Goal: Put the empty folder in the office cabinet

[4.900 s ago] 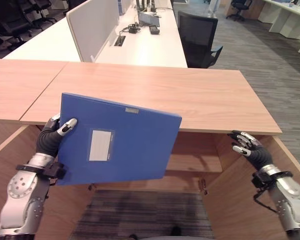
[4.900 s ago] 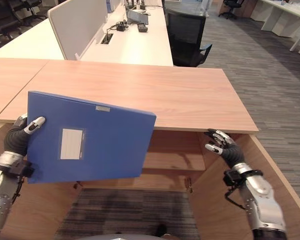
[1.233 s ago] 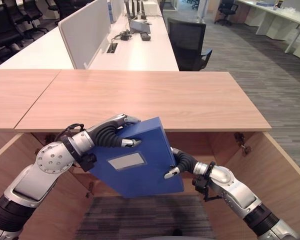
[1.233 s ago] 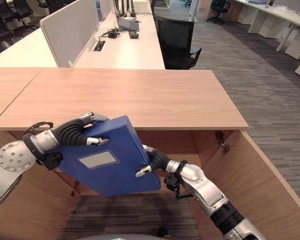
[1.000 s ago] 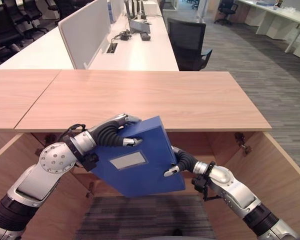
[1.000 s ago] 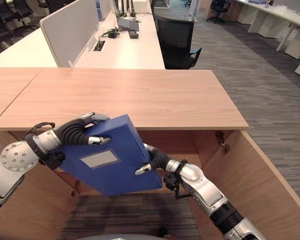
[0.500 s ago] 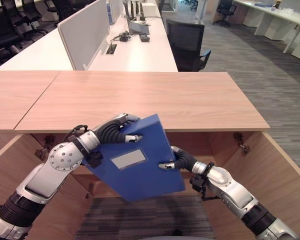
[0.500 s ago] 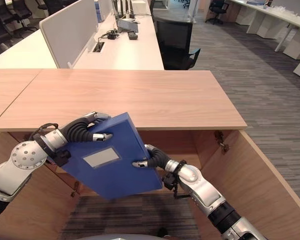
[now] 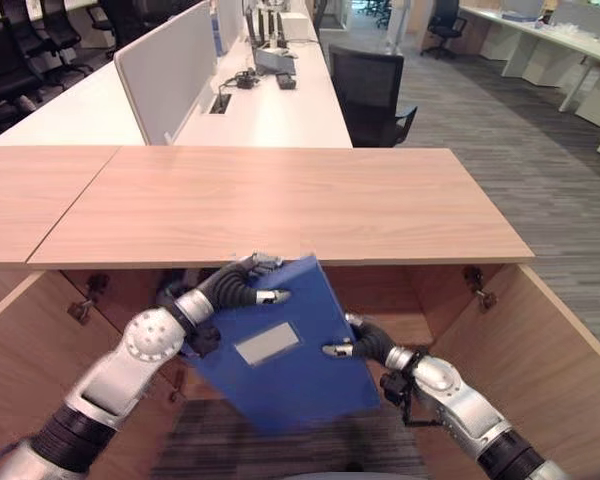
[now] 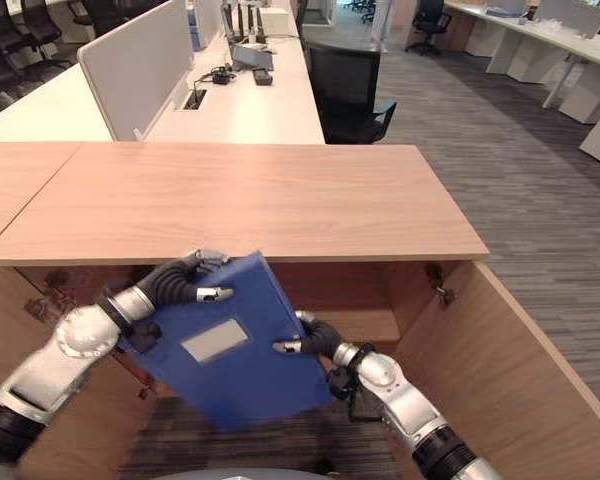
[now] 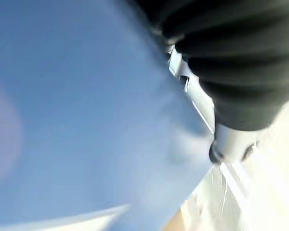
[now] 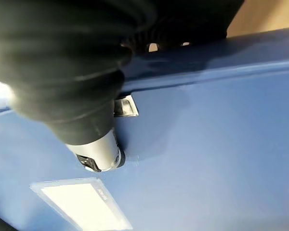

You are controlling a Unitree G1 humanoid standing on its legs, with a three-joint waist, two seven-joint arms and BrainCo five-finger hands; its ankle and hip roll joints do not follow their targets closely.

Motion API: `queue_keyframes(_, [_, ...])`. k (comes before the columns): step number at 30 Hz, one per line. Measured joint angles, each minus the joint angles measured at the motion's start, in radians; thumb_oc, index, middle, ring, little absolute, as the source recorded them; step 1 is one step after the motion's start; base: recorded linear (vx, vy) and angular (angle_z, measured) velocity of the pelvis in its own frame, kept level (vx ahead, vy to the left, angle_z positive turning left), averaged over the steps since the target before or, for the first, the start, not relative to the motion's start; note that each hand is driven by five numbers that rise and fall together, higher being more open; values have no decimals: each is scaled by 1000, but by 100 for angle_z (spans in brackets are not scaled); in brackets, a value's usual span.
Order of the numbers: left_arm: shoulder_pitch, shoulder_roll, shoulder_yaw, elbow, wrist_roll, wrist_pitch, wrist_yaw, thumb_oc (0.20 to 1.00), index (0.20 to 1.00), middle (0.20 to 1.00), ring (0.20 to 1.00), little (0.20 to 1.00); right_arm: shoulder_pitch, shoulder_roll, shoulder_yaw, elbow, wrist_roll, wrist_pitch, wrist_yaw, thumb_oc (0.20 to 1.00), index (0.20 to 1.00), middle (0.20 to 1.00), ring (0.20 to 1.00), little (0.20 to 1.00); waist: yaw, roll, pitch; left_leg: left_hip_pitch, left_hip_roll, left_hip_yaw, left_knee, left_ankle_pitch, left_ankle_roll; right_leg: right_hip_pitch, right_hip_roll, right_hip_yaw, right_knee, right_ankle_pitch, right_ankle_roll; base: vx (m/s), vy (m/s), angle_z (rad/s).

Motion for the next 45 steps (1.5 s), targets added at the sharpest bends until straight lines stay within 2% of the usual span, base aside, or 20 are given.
queue_keyframes(3, [40,-3,7,2,-80,5,-12,1000,1000,1000,1000,1000,32,34,-34,60,-14,-17,2,200,200,200,200,200,-12,4,0,2,0,0,0,3,0,1,0,0,0,0,1,0,0,0])
queue_keyframes(5, [76,14,5,-16,-172,16,-74,1000,1000,1000,1000,1000,71,48,-56,103,-30,-3,-14,200,200,200,200,200,-16,10,3,0,0,0,-1,2,0,0,-1,0,0,0,0,0,0,0])
queue_keyframes(7, [90,37,-1,-56,-224,12,-132,1000,1000,1000,1000,1000,78,80,-124,240,-32,20,-52,200,200,200,200,200,-12,10,2,-2,0,-2,-1,2,0,-1,-1,0,0,0,0,0,0,0])
queue_keyframes(9, [94,36,-10,-59,-253,6,-167,1000,1000,1000,1000,1000,78,77,-176,325,-36,34,-95,200,200,200,200,200,-4,15,4,-7,-1,0,-1,2,0,-6,-2,1,0,1,2,5,-5,-2])
queue_keyframes(11, [115,59,-15,-56,-269,3,-185,1000,1000,1000,1000,1000,63,77,-215,387,-33,29,-92,200,200,200,200,200,-7,18,2,-8,-1,0,-1,2,0,-10,-1,2,0,2,2,3,-5,-2])
queue_keyframes(13, [157,121,-30,-46,-273,5,-222,1000,1000,1000,1000,1000,56,40,-271,459,-49,20,-114,200,200,200,200,200,-8,21,4,-10,1,1,-1,2,0,-11,2,2,0,1,2,0,0,0])
queue_keyframes(14, [162,121,-34,-40,-273,2,-227,1000,1000,1000,1000,1000,46,44,-266,477,-80,13,-130,200,200,200,200,200,-4,23,4,-10,2,0,-1,3,0,-10,1,0,0,1,2,12,8,-3])
queue_keyframes(16, [157,95,-77,27,-265,-5,-220,1000,1000,1000,1000,1000,-87,76,-189,641,-175,16,-195,200,200,200,200,200,-7,26,2,-4,3,4,-1,3,0,-6,3,3,-1,3,0,0,0,0])
queue_keyframes(18, [198,102,-47,18,-249,-10,-217,1000,1000,1000,1000,1000,-39,78,-182,525,-203,21,-189,200,200,200,200,200,0,27,2,-11,3,1,-1,4,-1,-18,4,3,0,3,-1,6,-8,2])
queue_keyframes(20, [275,103,10,77,-188,-16,-205,1000,1000,1000,1000,1000,118,55,-210,285,-209,3,-160,200,200,200,200,200,4,44,-4,-10,2,-1,0,2,0,-14,2,-1,-1,0,-4,19,-17,5])
queue_keyframes(24, [283,98,10,132,-80,-11,-188,1000,1000,1000,1000,1000,133,56,-215,257,-208,-1,-149,200,200,200,200,200,-1,42,-6,-10,0,0,-1,1,3,-10,0,1,-1,1,-3,3,-3,-1])
queue_keyframes(27, [291,42,17,209,-59,-11,-177,1000,1000,1000,1000,1000,130,57,-238,265,-208,18,-150,200,200,200,200,200,-5,43,-7,-9,0,0,-1,1,3,-11,-1,1,-1,1,-3,0,0,0])
queue_keyframes(29, [327,-50,58,334,4,-11,-145,1000,1000,1000,1000,1000,128,57,-252,268,-187,34,-158,200,200,200,200,200,-4,53,0,-15,1,-1,-9,0,4,-13,-1,0,-1,1,-3,-4,-17,2])
queue_keyframes(31, [325,-155,92,488,89,15,-77,1000,1000,1000,1000,1000,121,76,-273,291,-161,52,-195,200,200,200,200,200,-2,64,2,-35,1,-10,-10,-5,9,-28,-1,-6,-1,0,-4,-36,-37,9])
queue_keyframes(33, [314,-216,94,595,94,28,-27,1000,1000,1000,1000,1000,101,91,-276,315,-105,62,-230,200,200,200,200,200,1,64,6,-49,1,-16,-10,0,8,-38,-3,-11,-1,0,-4,-28,-28,8])
queue_keyframes(35, [305,-301,90,748,90,39,19,1000,1000,1000,1000,1000,59,115,-281,334,-24,75,-281,200,200,200,200,200,-5,79,16,-69,0,-23,0,13,6,-58,-5,-22,-1,4,-3,7,-40,10])
queue_keyframes(36, [305,-314,87,762,90,50,28,1000,1000,1000,1000,1000,51,119,-282,331,-6,75,-289,200,200,200,200,200,-8,81,19,-73,-1,-27,0,15,6,-60,-5,-25,-1,5,-2,31,-60,18])
queue_keyframes(40, [313,-376,84,882,67,62,60,1000,1000,1000,1000,1000,-5,127,-287,329,166,69,-342,200,200,200,200,200,1,125,41,-82,2,-43,0,19,5,-60,-5,-44,-1,-2,-10,44,-83,13])
queue_keyframes(42, [286,-407,94,995,36,71,85,1000,1000,1000,1000,1000,-23,140,-298,332,254,52,-366,200,200,200,200,200,-1,136,48,-86,5,-44,0,19,5,-63,-2,-46,-1,-4,-14,36,-99,5])
queue_keyframes(45, [274,-413,94,1063,28,68,97,1000,1000,1000,1000,1000,-33,157,-323,332,340,26,-392,200,200,200,200,200,-1,138,49,-102,11,-47,0,20,4,-76,3,-50,-1,-7,-19,-21,-80,5])
